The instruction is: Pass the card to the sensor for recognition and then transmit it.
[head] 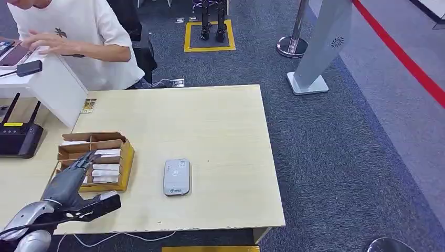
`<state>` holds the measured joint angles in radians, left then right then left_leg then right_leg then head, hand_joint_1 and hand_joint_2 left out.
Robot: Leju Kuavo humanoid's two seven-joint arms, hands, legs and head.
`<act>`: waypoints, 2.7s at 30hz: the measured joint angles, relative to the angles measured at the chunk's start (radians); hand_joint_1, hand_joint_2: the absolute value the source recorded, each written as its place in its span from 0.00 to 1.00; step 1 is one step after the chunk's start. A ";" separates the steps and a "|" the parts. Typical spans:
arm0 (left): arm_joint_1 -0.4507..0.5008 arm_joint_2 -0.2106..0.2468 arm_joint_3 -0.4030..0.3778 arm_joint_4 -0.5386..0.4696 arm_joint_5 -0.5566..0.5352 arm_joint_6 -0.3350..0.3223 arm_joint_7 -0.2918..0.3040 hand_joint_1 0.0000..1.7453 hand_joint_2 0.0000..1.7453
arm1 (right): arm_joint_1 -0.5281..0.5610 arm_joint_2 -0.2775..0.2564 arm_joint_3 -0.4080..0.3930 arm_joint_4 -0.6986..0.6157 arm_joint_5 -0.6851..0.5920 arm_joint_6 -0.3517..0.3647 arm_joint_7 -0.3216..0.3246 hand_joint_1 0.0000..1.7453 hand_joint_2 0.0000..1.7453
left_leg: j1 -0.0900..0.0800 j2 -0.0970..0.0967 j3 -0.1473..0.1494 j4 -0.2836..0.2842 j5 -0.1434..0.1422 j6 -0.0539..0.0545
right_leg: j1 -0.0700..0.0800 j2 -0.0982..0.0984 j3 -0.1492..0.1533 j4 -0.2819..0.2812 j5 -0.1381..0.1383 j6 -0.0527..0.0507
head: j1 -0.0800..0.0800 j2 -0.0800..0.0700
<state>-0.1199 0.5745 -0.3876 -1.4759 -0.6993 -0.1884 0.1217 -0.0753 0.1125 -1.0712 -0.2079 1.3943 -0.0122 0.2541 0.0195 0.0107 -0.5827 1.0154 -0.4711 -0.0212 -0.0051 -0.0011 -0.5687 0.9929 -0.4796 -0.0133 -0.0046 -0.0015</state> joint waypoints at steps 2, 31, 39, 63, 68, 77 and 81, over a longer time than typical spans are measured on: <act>0.000 0.000 0.000 0.000 0.006 0.002 -0.005 1.00 1.00 | 0.000 0.000 0.000 0.000 0.000 0.000 0.000 0.00 0.00 | 0.000 0.000 0.000 0.000 0.000 0.000 | 0.000 0.000 0.000 0.000 0.000 0.000 | 0.000 0.000; -0.015 0.027 0.000 0.000 0.044 0.013 -0.013 1.00 1.00 | 0.000 0.000 0.000 0.000 0.000 0.000 0.000 0.00 0.00 | 0.000 0.000 0.000 0.000 0.000 0.000 | 0.000 0.000 0.000 0.000 0.000 0.000 | 0.000 0.000; -0.149 0.082 0.026 -0.008 0.071 -0.008 -0.007 1.00 1.00 | 0.000 -0.001 0.000 0.000 -0.002 0.002 -0.005 0.00 0.00 | 0.000 -0.001 0.000 0.001 0.001 0.000 | 0.001 -0.001 0.000 0.000 0.001 0.000 | 0.001 0.000; -0.676 0.030 -0.002 0.292 0.021 0.021 0.022 1.00 1.00 | -0.013 -0.001 0.010 0.000 0.016 0.019 -0.019 0.00 0.00 | 0.000 -0.002 -0.001 0.001 0.002 0.001 | 0.001 -0.002 0.000 0.000 0.002 0.000 | 0.000 0.000; -0.684 -0.031 -0.003 0.406 -0.005 0.054 0.010 1.00 1.00 | -0.014 0.000 0.016 0.000 0.016 0.019 -0.020 0.00 0.00 | 0.000 -0.002 -0.001 0.002 0.002 0.001 | 0.001 -0.001 0.000 0.000 0.003 0.000 | 0.001 0.000; -0.702 -0.095 -0.005 0.506 -0.018 0.057 0.005 1.00 1.00 | -0.015 0.000 0.019 0.000 0.017 0.018 -0.018 0.00 0.00 | 0.000 -0.001 -0.001 0.002 0.002 0.002 | 0.000 0.000 -0.001 0.000 0.003 0.000 | 0.000 0.000; -0.731 -0.151 -0.006 0.568 -0.031 0.067 0.001 1.00 1.00 | -0.017 0.000 0.020 0.000 0.018 0.018 -0.015 0.00 0.00 | 0.000 -0.001 -0.001 0.002 0.002 0.002 | 0.000 -0.001 0.000 0.000 0.003 0.001 | 0.001 0.000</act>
<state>-0.8512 0.4235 -0.3933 -0.9076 -0.7305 -0.1210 0.1228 -0.0925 0.1122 -1.0510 -0.2079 1.4118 0.0061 0.2392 0.0197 0.0092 -0.5842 1.0178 -0.4691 -0.0195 -0.0048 -0.0017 -0.5689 0.9927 -0.4767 -0.0128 -0.0038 -0.0015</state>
